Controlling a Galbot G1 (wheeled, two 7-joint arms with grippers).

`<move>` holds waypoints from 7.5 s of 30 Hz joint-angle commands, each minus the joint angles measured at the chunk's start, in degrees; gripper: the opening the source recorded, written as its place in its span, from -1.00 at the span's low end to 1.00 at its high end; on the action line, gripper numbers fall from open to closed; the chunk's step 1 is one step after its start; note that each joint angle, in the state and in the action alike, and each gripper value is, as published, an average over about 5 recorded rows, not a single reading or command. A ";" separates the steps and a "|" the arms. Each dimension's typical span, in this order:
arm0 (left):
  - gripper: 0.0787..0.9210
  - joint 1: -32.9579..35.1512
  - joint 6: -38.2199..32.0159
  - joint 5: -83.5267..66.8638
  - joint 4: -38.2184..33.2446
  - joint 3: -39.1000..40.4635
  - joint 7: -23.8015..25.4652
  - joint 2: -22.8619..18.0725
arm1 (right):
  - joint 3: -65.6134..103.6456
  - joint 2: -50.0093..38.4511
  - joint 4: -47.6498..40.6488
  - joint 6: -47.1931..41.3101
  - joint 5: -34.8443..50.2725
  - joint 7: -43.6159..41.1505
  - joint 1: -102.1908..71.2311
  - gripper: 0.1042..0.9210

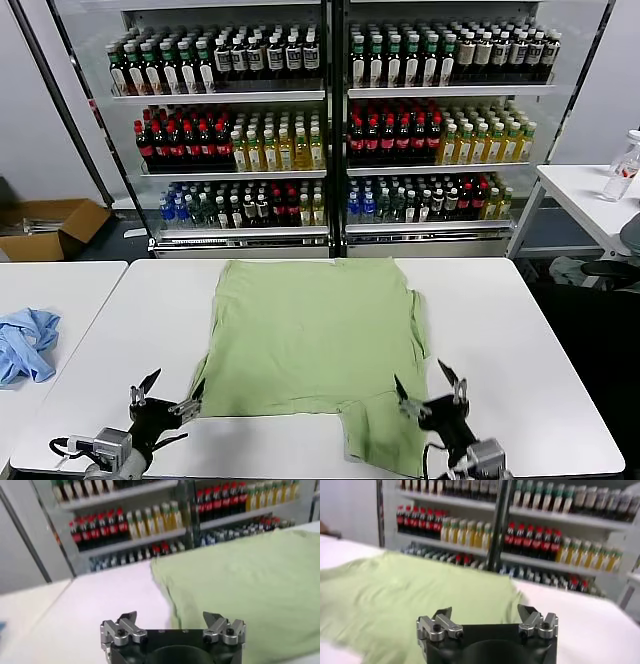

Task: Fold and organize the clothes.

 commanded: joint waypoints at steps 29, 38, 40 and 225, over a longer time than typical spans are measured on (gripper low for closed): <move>-0.35 -0.66 4.98 -3.84 0.95 1.51 0.23 -1.55 | -3.19 0.82 -2.98 -1.20 6.60 2.94 -2.39 -0.56; -0.93 -1.29 4.67 -3.03 1.64 2.33 0.66 -2.13 | -2.81 0.89 -3.04 -0.91 6.99 1.76 -1.18 -1.00; -0.98 -1.25 4.30 -2.96 1.12 2.26 0.84 -2.08 | -1.51 0.44 -2.14 -0.47 8.22 0.72 -0.52 -1.00; 0.77 -52.33 3.57 -9.04 40.82 21.93 7.39 9.22 | -16.18 13.89 -53.77 -16.33 16.16 0.25 73.35 0.76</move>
